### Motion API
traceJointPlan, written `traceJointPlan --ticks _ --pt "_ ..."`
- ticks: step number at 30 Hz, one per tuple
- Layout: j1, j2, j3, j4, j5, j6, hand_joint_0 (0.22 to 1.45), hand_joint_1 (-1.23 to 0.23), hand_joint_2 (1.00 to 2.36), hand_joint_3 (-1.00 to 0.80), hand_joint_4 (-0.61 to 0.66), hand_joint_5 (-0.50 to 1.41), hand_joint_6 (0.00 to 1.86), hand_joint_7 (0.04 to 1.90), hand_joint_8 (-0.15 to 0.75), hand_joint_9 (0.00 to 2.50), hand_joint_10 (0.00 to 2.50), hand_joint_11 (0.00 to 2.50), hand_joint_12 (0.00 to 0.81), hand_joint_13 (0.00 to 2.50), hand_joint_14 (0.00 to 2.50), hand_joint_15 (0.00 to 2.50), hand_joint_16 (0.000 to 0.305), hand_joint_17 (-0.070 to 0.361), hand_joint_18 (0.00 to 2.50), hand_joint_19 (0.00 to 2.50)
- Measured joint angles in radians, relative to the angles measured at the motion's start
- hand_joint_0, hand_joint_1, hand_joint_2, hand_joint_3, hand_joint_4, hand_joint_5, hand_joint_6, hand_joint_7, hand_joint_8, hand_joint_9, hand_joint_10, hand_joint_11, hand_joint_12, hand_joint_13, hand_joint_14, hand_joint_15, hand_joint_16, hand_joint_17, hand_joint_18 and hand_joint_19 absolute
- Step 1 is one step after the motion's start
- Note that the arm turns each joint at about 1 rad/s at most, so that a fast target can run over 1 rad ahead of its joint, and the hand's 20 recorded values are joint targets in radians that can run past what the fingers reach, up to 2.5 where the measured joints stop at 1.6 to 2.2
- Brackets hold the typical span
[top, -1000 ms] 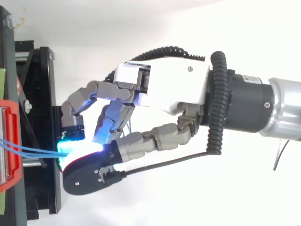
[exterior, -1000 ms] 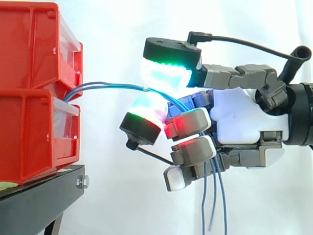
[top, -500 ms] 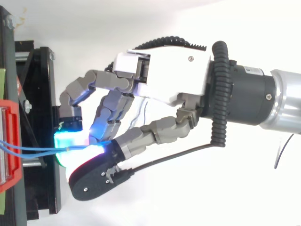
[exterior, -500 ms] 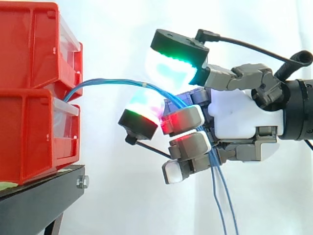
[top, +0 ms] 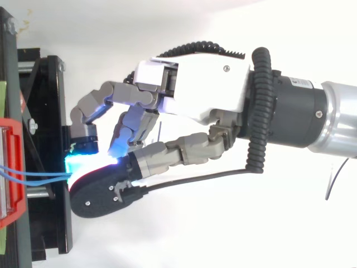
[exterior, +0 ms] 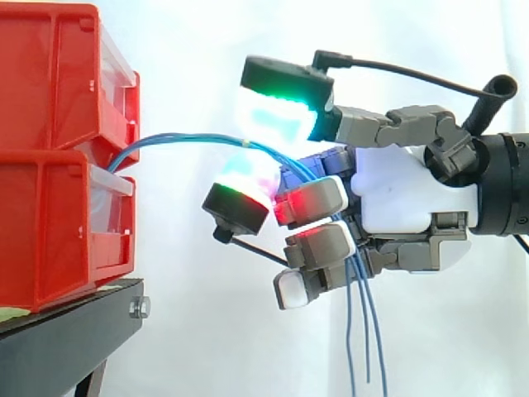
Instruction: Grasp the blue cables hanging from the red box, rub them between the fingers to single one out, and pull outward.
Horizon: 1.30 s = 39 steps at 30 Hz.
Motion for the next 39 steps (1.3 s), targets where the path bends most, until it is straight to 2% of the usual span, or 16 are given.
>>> traceJointPlan --ticks 4,8,14,16,19,23,26,31,33,36,39 --pt "0.0 0.0 0.001 0.001 0.0 0.0 0.64 -0.78 1.02 -0.11 0.02 -0.16 0.93 1.13 0.296 1.2 0.02 1.26 0.378 1.18 0.03 1.11 0.048 0.107 0.74 0.75" --pt "0.0 0.0 0.001 0.001 0.0 0.0 0.68 -0.84 1.02 -0.1 -0.05 -0.18 0.95 1.19 0.286 1.16 0.02 1.26 0.374 1.16 0.03 1.1 0.048 0.107 0.74 0.73" --pt "-0.001 0.0 0.006 0.0 0.0 -0.006 0.78 -0.87 1.0 -0.46 -0.02 -0.19 0.95 1.16 0.267 1.12 0.02 1.23 0.365 1.12 0.03 1.08 0.047 0.105 0.73 0.7" --pt "-0.001 0.0 0.007 0.0 0.0 -0.012 0.77 -0.88 1.0 -0.5 0.0 -0.19 0.95 1.15 0.268 1.13 0.02 1.24 0.368 1.12 0.03 1.08 0.047 0.105 0.74 0.68" --pt "-0.002 0.0 0.007 0.001 0.0 -0.019 0.68 -0.86 1.0 -0.5 0.07 -0.18 0.95 1.04 0.268 1.15 0.02 1.25 0.367 1.13 0.03 1.08 0.046 0.104 0.74 0.7" --pt "-0.002 0.0 0.008 0.0 0.0 -0.021 0.54 -0.77 1.0 -0.5 0.1 -0.16 0.93 1.06 0.291 1.2 0.02 1.23 0.383 1.16 0.03 1.09 0.048 0.109 0.75 0.72" --pt "-0.003 0.0 0.008 0.0 0.0 -0.021 0.49 -0.69 1.0 -0.5 0.11 -0.15 0.92 1.06 0.309 1.24 0.02 1.22 0.405 1.18 0.03 1.09 0.052 0.118 0.78 0.72" --pt "-0.003 0.0 0.008 0.0 0.0 -0.022 0.5 -0.6 1.0 -0.5 0.11 -0.15 0.91 1.08 0.311 1.26 0.02 1.21 0.403 1.2 0.03 1.09 0.053 0.118 0.78 0.75" --pt "-0.003 0.0 0.008 0.0 0.0 -0.022 0.58 -0.62 1.0 -0.5 0.1 -0.15 0.91 1.12 0.283 1.25 0.02 1.21 0.379 1.18 0.03 1.1 0.048 0.108 0.75 0.77" --pt "-0.002 0.0 0.008 -0.001 0.0 -0.022 0.61 -0.72 1.02 -0.28 0.09 -0.15 0.9 1.19 0.288 1.25 0.02 1.21 0.372 1.18 0.03 1.1 0.047 0.107 0.75 0.76" --pt "-0.001 0.0 0.008 -0.002 0.004 -0.022 0.63 -0.78 1.02 -0.16 0.04 -0.15 0.91 1.23 0.289 1.23 0.02 1.21 0.371 1.17 0.03 1.09 0.048 0.107 0.75 0.75"
